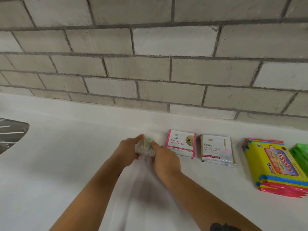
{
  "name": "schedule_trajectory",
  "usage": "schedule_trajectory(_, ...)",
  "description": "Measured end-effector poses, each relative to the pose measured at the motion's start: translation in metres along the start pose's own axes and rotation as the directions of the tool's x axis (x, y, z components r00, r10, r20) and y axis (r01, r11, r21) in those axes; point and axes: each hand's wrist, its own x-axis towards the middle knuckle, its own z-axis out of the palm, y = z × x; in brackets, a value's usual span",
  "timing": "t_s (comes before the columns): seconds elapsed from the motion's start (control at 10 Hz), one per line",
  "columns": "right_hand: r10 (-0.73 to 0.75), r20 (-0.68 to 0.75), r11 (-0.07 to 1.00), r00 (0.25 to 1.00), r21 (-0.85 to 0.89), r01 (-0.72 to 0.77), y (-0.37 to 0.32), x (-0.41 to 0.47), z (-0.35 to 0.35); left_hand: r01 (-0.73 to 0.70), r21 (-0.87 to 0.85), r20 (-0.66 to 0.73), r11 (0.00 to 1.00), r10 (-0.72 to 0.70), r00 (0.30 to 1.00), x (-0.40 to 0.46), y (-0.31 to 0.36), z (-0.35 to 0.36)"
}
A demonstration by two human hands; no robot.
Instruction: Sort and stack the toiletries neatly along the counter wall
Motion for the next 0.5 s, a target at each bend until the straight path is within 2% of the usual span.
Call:
schedule_trajectory(0.3,0.024,0.041,1.0,0.999,-0.003,-0.024,0.0,0.0,-0.001,0.02,0.018,-0.01,1.0,-0.019,1.0,-0.004,0.005,-0.001)
schedule_trajectory(0.4,0.025,0.022,1.0,0.999,-0.002,-0.025,0.001,-0.004,-0.002,0.015,0.026,-0.059,1.0,-0.013,0.998,-0.013,0.01,0.0)
schedule_trajectory(0.5,0.023,0.005,1.0,1.0,0.02,-0.023,0.0,-0.012,-0.006,0.039,-0.036,-0.087,0.999,-0.042,0.995,-0.026,0.016,-0.001)
